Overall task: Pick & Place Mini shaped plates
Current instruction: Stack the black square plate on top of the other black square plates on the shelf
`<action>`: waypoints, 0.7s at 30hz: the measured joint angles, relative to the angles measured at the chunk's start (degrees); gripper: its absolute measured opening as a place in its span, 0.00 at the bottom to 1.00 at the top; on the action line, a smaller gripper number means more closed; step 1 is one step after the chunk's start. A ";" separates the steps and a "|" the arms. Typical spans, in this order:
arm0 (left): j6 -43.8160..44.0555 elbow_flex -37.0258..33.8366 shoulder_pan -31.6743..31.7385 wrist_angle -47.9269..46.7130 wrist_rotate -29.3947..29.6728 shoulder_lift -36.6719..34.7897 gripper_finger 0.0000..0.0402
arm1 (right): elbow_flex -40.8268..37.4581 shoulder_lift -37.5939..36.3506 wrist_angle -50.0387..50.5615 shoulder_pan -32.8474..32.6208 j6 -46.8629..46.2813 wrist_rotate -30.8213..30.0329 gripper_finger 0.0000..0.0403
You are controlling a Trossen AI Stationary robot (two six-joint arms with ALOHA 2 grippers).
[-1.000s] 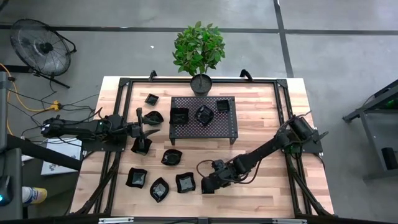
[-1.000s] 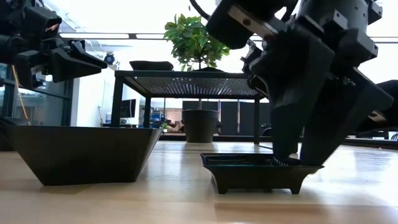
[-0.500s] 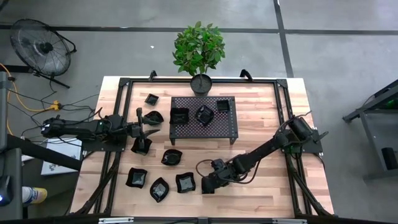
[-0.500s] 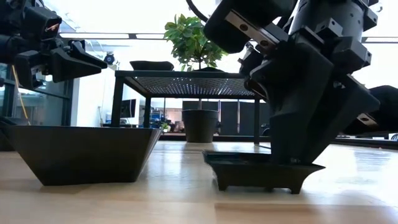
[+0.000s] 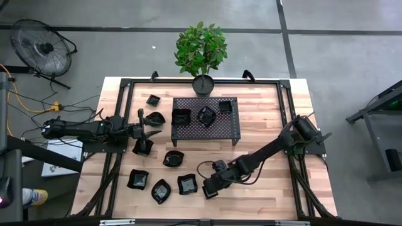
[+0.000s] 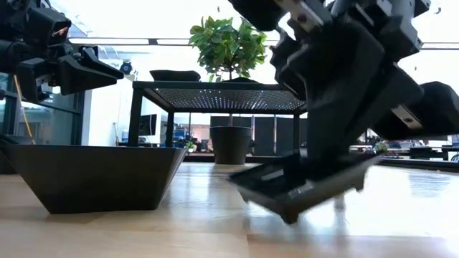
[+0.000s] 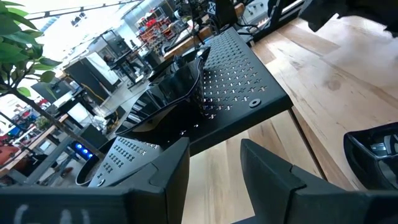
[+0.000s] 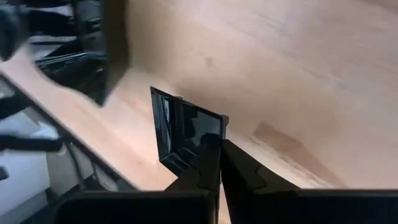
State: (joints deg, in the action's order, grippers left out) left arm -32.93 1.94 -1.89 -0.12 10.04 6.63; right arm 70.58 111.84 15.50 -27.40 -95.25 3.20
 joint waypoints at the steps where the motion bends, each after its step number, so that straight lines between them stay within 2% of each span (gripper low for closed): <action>1: -0.01 0.00 0.00 0.00 0.00 0.00 0.35 | 0.12 -0.41 0.15 0.00 0.31 -0.02 0.01; 9: 0.00 0.00 0.00 0.00 0.00 -0.01 0.35 | 1.87 -5.38 4.48 0.02 2.04 -1.69 0.01; 21: -0.02 0.02 0.00 0.00 -0.02 0.00 0.35 | 1.87 -18.09 12.43 3.07 9.27 -7.13 0.01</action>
State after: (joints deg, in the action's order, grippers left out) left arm -32.95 1.95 -1.89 -0.12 10.02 6.63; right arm 72.44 93.75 27.94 -24.33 -85.98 -3.93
